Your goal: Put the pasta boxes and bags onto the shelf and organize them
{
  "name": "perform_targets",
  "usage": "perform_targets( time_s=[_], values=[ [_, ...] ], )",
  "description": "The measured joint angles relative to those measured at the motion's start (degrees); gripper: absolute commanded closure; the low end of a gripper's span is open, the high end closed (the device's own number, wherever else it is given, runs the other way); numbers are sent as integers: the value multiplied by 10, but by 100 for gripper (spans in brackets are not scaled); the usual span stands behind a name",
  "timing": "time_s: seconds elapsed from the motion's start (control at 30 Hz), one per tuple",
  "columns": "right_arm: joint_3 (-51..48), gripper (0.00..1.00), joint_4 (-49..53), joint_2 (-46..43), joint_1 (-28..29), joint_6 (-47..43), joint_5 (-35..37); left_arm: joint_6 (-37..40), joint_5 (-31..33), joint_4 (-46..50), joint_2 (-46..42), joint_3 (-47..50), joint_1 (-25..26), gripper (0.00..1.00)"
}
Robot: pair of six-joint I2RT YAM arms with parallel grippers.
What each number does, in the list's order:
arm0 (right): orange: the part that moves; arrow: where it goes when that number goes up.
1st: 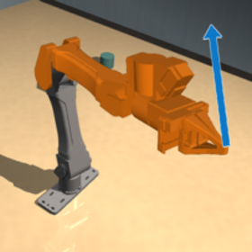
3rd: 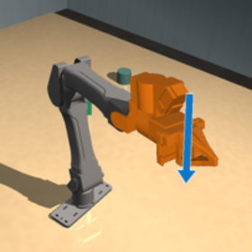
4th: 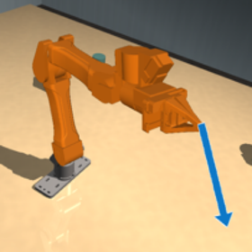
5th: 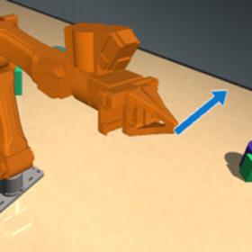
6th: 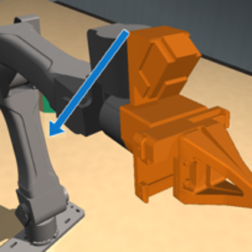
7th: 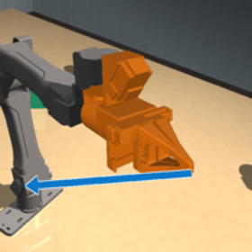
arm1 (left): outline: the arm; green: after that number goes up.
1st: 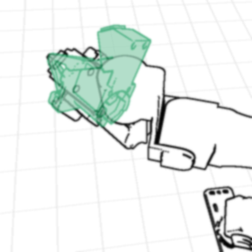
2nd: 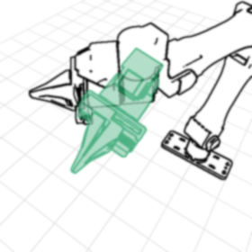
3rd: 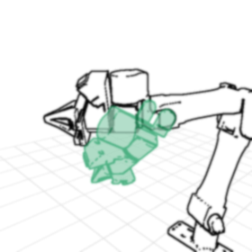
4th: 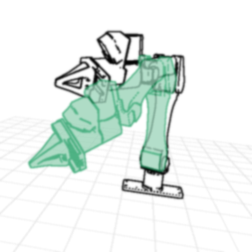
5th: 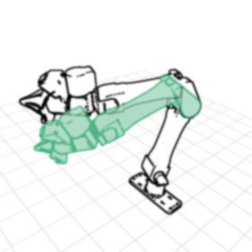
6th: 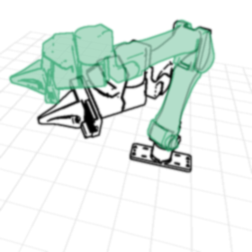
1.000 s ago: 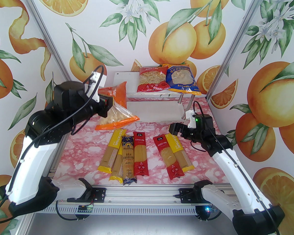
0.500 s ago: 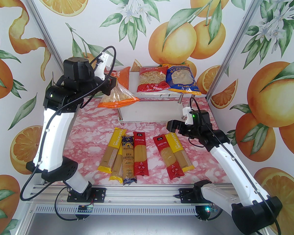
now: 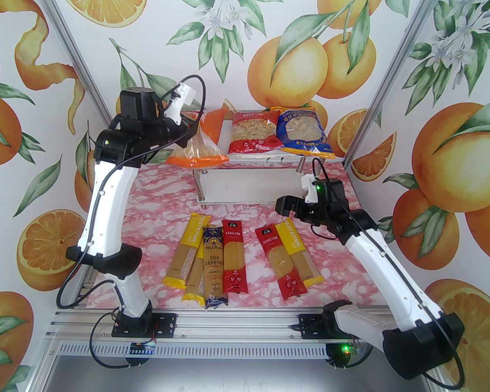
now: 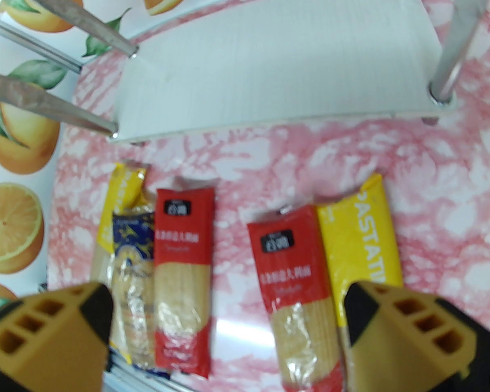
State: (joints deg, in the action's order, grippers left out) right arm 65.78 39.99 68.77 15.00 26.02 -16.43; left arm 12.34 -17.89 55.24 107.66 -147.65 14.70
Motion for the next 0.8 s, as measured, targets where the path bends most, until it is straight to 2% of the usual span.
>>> perform_targets(
  time_s=[0.33, 0.8],
  values=[
    [17, 1, -7, 40, 11, 0, 6, -16, -40, -78, 45, -3, -26, 100],
    [17, 1, -8, 44, 12, 1, 11, -39, -97, -104, 83, -18, -26, 100]
  ],
)
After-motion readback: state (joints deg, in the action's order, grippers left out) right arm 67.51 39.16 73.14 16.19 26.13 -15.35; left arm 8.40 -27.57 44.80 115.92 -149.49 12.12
